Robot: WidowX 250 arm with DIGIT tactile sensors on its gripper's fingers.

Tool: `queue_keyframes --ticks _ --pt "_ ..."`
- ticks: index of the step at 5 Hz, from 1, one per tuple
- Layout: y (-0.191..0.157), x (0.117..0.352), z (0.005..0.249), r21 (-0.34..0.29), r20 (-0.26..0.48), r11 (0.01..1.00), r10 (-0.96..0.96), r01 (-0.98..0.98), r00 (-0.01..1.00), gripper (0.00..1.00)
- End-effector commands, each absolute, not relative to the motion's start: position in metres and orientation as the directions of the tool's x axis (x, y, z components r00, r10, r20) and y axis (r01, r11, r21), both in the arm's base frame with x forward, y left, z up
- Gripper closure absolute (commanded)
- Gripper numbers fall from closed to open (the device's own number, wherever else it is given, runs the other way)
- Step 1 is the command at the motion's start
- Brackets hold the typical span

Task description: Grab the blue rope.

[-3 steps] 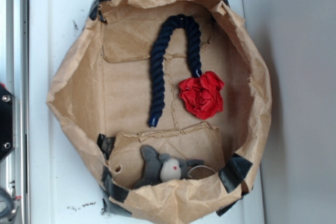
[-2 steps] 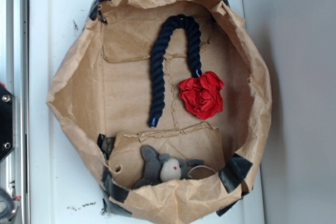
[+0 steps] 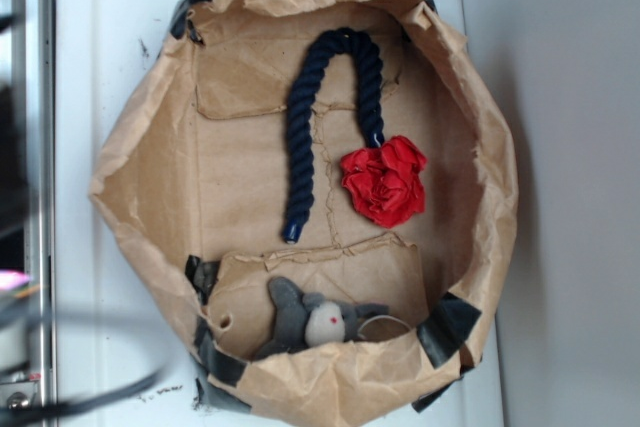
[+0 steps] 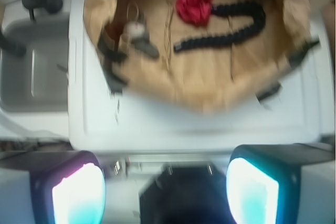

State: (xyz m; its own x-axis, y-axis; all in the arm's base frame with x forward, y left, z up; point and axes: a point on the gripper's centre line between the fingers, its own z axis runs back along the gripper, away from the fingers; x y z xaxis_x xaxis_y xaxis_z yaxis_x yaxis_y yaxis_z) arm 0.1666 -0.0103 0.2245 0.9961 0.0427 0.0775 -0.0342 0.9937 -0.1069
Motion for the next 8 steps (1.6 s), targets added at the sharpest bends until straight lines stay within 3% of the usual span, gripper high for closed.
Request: queue_keyframes --ticks 1,2,4,5,6,8 --pt "0.013 0.216 0.258 -0.138 0.175 0.99 0.0 0.024 0.985 0.0" --pt "0.013 0.216 0.258 -0.138 0.175 0.99 0.0 0.024 0.985 0.0" --pt "0.037 0.278 0.158 -0.128 0.191 0.935 0.349 -0.329 0.917 0.0" --pt "0.034 0.287 0.107 -0.13 0.161 0.904 0.424 -0.407 0.891 0.0" --pt "0.012 0.262 0.063 -0.095 0.132 0.927 0.373 -0.363 0.918 0.0" --pt "0.012 0.262 0.063 -0.095 0.132 0.927 0.373 -0.363 0.918 0.0"
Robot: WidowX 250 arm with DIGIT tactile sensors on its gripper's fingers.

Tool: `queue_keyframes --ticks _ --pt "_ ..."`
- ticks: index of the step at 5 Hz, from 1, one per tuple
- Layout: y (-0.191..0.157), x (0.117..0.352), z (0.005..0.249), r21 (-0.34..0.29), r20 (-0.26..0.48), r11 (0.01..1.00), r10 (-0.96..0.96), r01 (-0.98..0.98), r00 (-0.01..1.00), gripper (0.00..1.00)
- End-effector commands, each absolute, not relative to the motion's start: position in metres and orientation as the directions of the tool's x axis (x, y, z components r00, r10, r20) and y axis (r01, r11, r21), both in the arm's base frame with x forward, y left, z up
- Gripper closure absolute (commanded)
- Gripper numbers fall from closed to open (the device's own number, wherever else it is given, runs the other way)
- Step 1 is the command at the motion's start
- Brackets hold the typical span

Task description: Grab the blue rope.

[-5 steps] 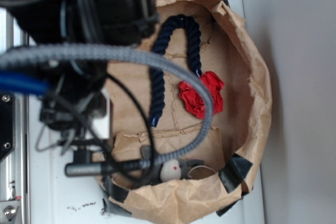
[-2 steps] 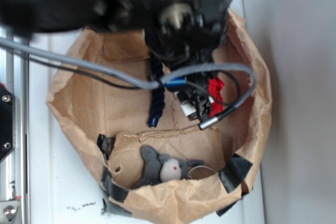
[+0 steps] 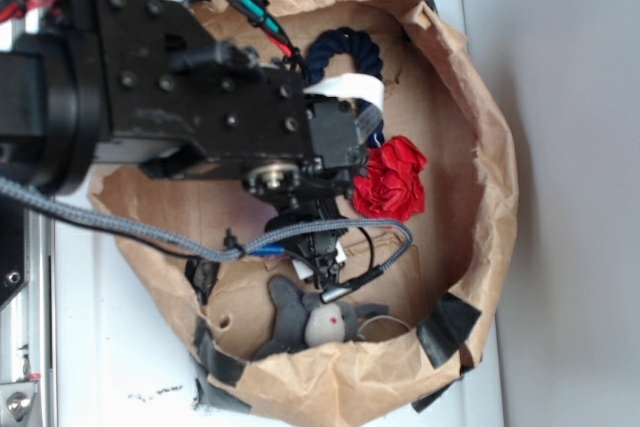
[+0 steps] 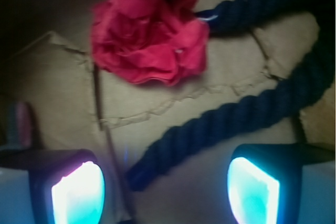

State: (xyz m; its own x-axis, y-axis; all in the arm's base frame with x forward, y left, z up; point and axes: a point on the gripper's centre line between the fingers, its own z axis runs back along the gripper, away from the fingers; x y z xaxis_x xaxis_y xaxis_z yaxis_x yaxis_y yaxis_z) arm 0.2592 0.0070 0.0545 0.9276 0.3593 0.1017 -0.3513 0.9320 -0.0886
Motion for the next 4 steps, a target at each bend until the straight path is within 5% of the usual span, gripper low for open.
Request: queue_keyframes --ticks 1,3,4 --pt "0.02 0.273 0.052 -0.113 0.117 0.911 0.409 -0.397 0.905 0.0" --pt "0.058 0.314 0.03 -0.114 0.051 0.875 0.478 -0.47 0.877 0.0" --pt "0.062 0.321 0.03 -0.103 0.086 0.887 0.458 -0.449 0.885 1.0"
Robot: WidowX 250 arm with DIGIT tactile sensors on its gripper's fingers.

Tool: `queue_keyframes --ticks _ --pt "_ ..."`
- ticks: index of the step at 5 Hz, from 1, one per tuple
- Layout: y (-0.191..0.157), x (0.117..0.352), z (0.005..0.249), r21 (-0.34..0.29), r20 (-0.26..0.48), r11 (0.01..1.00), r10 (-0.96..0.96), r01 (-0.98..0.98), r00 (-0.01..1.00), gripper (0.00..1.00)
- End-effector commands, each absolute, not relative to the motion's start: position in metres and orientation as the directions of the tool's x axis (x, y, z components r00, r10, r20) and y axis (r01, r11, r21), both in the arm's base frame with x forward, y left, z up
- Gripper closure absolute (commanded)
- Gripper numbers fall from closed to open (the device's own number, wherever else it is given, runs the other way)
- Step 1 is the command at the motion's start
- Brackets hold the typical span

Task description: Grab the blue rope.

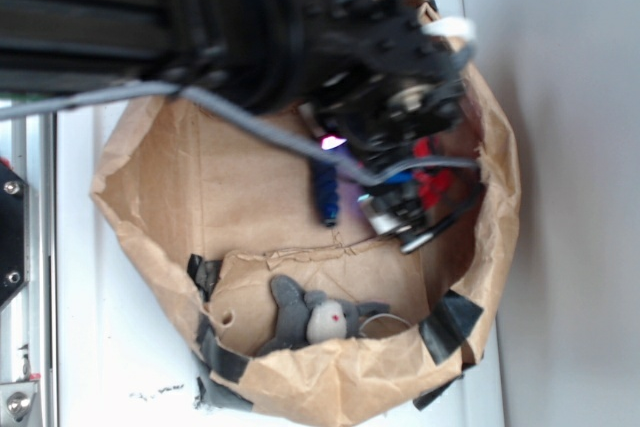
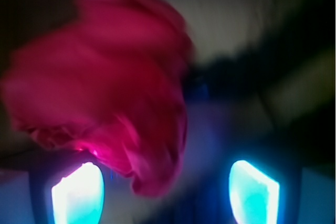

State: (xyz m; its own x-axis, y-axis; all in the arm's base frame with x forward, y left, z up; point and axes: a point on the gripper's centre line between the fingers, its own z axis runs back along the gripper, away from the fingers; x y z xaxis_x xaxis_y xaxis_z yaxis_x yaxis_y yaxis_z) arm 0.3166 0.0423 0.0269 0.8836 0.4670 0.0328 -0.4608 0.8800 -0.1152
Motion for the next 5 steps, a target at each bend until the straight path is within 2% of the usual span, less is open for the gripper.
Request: queue_keyframes --ticks 1,3,4,5 --pt "0.061 0.321 0.041 -0.117 0.113 0.889 0.455 -0.443 0.883 1.0" --pt "0.058 0.3 0.061 -0.161 0.129 0.889 0.45 -0.43 0.883 1.0" --pt "0.058 0.289 0.079 -0.203 0.146 0.881 0.458 -0.427 0.877 0.0" --pt "0.057 0.275 0.098 -0.245 0.177 0.876 0.462 -0.415 0.869 0.0"
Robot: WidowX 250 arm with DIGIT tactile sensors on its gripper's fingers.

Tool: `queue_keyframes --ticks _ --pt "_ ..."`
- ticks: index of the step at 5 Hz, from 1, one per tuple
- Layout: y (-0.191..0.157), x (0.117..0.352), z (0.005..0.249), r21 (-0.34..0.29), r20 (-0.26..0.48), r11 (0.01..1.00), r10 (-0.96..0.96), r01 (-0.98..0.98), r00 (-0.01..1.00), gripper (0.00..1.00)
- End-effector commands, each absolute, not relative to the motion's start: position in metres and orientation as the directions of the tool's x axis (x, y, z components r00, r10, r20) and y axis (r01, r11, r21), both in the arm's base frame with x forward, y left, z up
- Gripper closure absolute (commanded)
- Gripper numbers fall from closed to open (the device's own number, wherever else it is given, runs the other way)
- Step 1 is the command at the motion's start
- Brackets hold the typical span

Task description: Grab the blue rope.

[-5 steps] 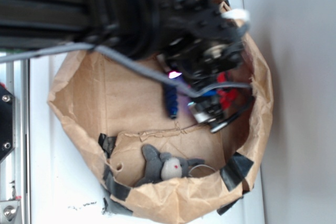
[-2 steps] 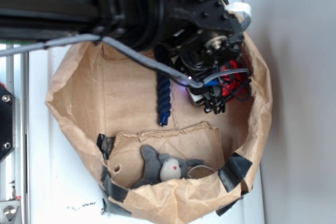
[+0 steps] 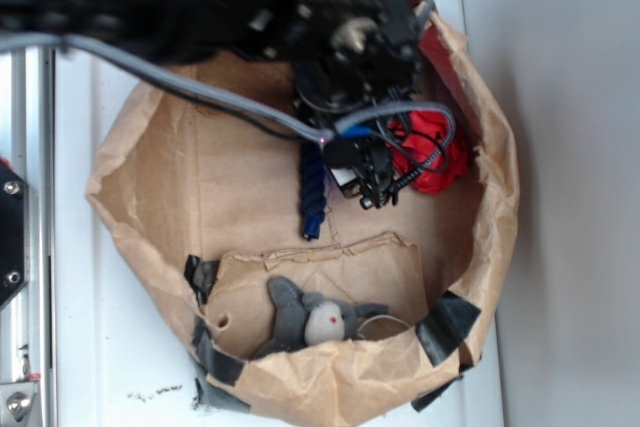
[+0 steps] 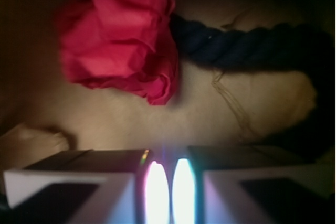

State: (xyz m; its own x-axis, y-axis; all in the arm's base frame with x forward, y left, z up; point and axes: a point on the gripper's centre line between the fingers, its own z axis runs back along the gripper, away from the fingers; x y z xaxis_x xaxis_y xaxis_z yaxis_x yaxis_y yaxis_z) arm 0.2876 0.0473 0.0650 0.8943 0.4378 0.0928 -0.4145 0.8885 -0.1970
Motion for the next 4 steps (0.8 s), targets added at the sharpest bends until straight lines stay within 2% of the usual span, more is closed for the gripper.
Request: queue_keyframes --ticks 1,2,3,4 --pt "0.06 0.266 0.095 -0.249 0.156 0.858 0.494 -0.45 0.855 0.0" --pt "0.061 0.259 0.078 -0.215 0.125 0.833 0.541 -0.509 0.832 0.0" --pt "0.06 0.257 0.062 -0.172 0.13 0.844 0.531 -0.509 0.837 0.0" --pt "0.058 0.261 0.039 -0.137 0.09 0.845 0.53 -0.516 0.843 0.0"
